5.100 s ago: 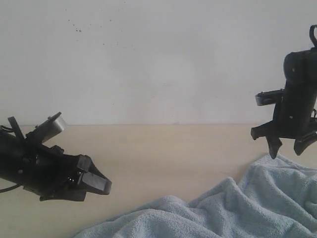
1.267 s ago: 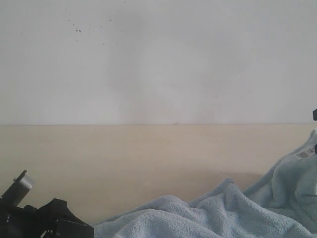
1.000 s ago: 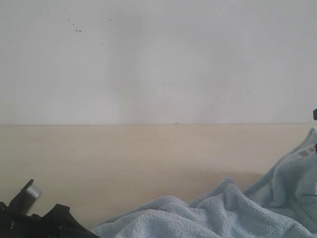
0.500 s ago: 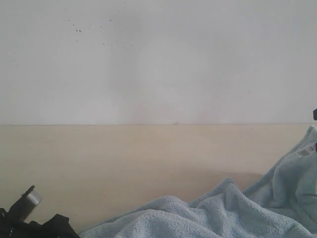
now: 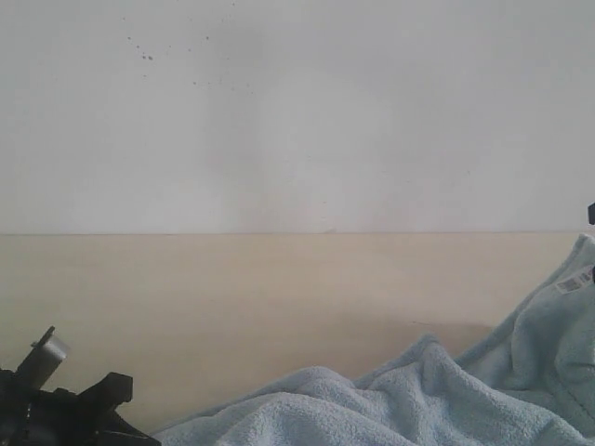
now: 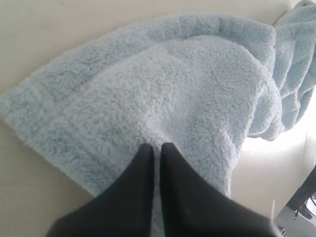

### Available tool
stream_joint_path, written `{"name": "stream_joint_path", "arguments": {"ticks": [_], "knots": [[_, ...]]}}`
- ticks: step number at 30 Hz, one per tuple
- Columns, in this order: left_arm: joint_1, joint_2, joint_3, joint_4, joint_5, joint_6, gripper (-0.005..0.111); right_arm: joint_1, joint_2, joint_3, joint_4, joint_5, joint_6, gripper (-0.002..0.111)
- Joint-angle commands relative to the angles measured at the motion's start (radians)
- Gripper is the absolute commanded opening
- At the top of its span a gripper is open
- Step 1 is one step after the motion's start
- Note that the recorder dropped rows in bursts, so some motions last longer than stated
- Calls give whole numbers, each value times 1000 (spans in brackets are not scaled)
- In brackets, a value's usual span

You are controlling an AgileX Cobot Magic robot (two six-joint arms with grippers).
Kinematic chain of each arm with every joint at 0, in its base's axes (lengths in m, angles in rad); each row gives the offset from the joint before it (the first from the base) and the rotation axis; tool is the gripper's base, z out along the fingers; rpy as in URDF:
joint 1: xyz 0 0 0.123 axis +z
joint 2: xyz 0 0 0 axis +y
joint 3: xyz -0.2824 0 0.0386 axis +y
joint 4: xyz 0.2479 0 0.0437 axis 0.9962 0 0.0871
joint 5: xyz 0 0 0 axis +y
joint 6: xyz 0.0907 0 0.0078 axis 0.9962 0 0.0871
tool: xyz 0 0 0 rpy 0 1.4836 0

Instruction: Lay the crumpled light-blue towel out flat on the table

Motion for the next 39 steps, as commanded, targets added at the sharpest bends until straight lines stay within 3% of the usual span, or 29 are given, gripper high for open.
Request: {"name": "stream_joint_path", "arguments": {"ticks": [1,6,9,12,17,29,35,37,39], "knots": [[1,2,-7,-6,23,52,15,-2,-15,2,4,-3,-10,0],[1,2,-17,14,75,82,55,-2,-15,2,6,3,-10,0],[1,2,-17,100,141,45,69,-2,-15,2,11,3,-10,0],[1,2,-4,216,150,-86,67,-2,-15,2,11,3,-10,0],[1,2,76,216,146,-93,61,-2,-15,7,33,9,-10,0],[1,2,150,-101,154,143,61,-2,-13,6,36,21,-9,0],[1,2,117,-112,152,193,61,-2,-13,6,36,19,-12,0],[1,2,100,-112,162,193,56,-2,-13,6,36,17,-13,0],[1,2,80,-112,168,193,43,-2,-13,6,36,17,-13,0]]}}
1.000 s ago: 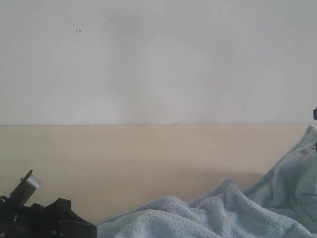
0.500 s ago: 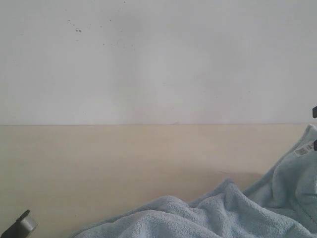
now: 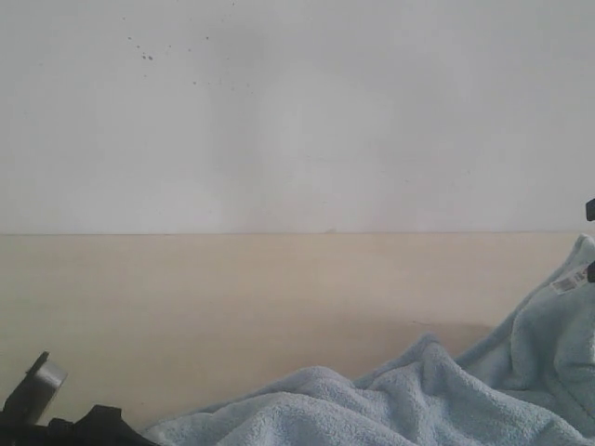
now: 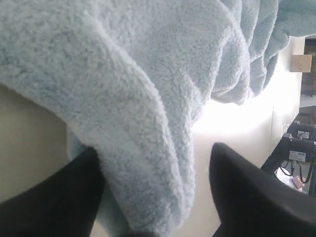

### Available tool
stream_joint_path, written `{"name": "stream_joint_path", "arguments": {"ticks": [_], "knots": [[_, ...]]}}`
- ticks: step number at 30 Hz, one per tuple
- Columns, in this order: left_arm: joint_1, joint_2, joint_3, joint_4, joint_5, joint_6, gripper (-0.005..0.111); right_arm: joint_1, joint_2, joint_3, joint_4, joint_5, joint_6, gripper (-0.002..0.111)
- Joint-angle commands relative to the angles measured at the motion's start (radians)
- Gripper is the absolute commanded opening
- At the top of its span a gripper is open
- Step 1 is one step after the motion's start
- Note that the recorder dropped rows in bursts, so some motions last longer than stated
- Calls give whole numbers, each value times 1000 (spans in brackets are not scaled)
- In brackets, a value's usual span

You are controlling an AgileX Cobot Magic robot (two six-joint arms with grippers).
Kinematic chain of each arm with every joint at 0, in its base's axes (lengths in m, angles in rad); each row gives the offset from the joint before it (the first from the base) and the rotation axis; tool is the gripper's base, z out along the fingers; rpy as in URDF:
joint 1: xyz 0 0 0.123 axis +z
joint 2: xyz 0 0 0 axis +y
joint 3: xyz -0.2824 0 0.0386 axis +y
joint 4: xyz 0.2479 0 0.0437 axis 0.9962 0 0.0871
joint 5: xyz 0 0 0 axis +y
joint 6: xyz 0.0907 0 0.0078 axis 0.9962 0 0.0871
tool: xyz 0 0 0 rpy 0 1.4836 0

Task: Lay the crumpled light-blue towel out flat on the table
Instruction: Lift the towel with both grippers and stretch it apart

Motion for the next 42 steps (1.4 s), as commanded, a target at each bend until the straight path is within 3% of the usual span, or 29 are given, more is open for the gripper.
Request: {"name": "stream_joint_path", "arguments": {"ticks": [1,4,5,15,19,23,28,33,38,42], "knots": [[1,2,-48,-14,23,17,34,-2,-13,4,3,-1,-11,0],[1,2,-81,-14,17,61,8,-2,-13,4,3,-1,-11,0],[1,2,-94,-14,17,91,4,-2,-13,4,3,-1,-11,0],[1,-38,-183,-14,79,333,4,11,-33,4,30,64,-11,0],[1,-146,-187,-14,280,345,4,58,-136,4,21,-35,-17,0],[3,-352,-198,-14,301,355,4,77,-287,4,21,-110,-3,0],[7,-644,-194,-7,-23,346,4,77,-432,4,12,-121,6,0],[7,-875,-147,184,-327,188,4,77,-510,4,-141,-101,129,0],[6,-965,-48,403,-428,15,4,117,-513,4,-365,34,314,0],[-2,-965,0,414,-443,11,4,211,-541,4,-452,46,316,0]]}}
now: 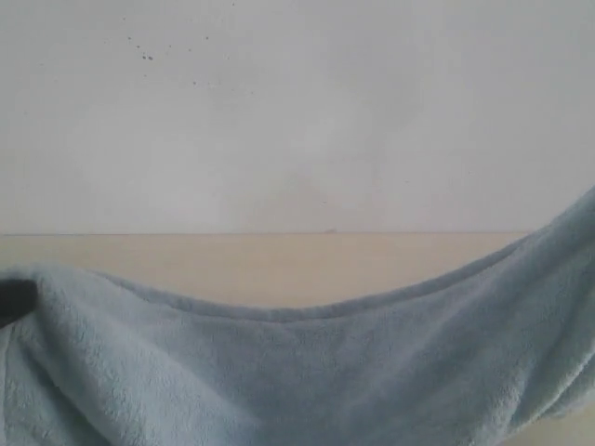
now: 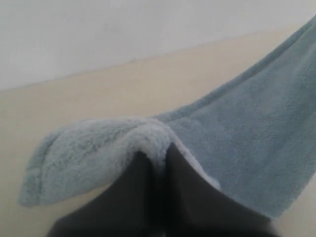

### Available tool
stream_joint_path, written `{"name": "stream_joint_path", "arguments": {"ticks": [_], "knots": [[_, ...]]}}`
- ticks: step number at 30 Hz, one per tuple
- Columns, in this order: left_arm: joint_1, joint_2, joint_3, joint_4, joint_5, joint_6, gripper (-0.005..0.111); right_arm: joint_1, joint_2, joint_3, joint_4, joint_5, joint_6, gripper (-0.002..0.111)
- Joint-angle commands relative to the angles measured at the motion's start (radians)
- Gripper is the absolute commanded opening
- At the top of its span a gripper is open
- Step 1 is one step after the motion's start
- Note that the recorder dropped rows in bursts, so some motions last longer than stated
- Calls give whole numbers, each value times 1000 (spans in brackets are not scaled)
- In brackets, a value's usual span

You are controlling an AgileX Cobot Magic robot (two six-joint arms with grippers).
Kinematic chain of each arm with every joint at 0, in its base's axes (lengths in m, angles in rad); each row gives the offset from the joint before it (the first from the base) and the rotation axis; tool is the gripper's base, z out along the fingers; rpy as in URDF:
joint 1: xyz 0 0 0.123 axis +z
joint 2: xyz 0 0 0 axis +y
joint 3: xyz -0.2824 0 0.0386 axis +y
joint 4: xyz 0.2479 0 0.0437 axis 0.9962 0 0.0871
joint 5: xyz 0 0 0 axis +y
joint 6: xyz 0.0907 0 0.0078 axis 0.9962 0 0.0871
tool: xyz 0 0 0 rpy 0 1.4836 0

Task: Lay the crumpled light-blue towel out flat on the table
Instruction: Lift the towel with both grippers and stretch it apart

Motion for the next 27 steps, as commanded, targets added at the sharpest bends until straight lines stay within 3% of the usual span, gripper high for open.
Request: {"name": "stream_joint_path", "arguments": {"ticks": [1,7,16,22,27], "knots": [[-7,-6,41,31,-36,-33,4,94,-38,-1,-131,15,23,0],[-7,6,41,22,-208,-35,4,173,-42,-1,-383,-3,148,0],[-7,186,31,-6,-355,11,4,175,120,-1,-387,-71,168,0],[-7,351,-74,-18,-373,11,4,175,224,-1,-391,-195,175,0],[-7,509,-189,-57,-380,13,4,173,315,-1,-438,-417,170,0]]}}
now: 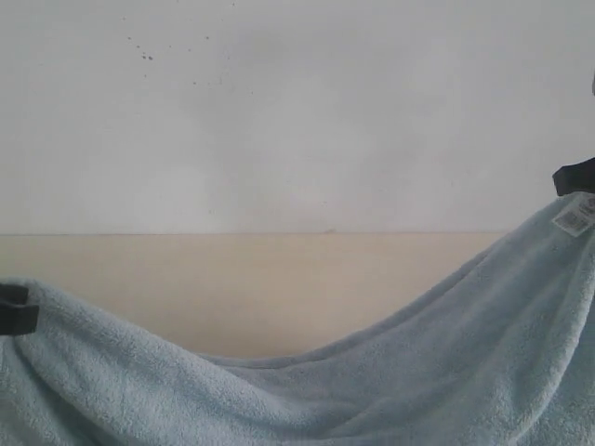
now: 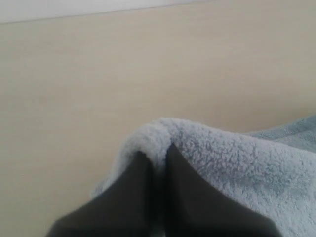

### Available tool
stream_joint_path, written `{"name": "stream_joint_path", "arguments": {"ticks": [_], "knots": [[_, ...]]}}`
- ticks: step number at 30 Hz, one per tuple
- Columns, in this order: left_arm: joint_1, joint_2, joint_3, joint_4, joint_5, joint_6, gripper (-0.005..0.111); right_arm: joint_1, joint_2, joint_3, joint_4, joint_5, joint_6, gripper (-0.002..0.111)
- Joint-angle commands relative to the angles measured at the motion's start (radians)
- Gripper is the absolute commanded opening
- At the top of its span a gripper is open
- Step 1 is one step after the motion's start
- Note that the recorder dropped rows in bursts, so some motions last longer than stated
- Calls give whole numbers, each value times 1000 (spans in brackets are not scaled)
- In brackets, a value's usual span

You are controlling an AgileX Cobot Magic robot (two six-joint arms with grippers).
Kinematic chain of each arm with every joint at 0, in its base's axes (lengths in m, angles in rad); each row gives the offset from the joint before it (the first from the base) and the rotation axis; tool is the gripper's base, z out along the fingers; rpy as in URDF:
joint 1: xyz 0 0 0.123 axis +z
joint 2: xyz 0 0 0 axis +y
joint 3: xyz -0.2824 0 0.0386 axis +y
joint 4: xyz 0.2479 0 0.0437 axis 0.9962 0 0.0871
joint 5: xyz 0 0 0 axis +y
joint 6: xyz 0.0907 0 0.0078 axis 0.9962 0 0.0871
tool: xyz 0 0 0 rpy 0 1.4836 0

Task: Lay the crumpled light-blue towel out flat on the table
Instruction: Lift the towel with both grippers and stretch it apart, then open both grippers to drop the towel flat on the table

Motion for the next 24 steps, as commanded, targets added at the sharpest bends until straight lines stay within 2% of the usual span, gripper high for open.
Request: {"name": "stream_joint_path", "arguments": {"ticks": [1,8,11,14,17,20,24], "knots": [[-5,155,-108,-29,-18,6,4,-3,77,-2,-44,-230,-1,0],[-5,432,-276,-29,-42,49,4,-3,205,-2,-65,-457,-68,0],[-2,501,-332,-29,-44,49,4,-3,265,-2,-65,-518,-167,0],[-2,545,-376,-29,-52,49,4,-3,307,-2,-65,-560,-169,1],[-2,577,-414,-25,-51,49,4,-3,328,-2,-65,-613,-165,14],[-2,587,-431,-18,-44,68,6,-3,336,-2,-56,-670,-159,37],[-2,587,-437,-22,-44,71,27,-3,336,-2,-55,-700,-139,61]]}}
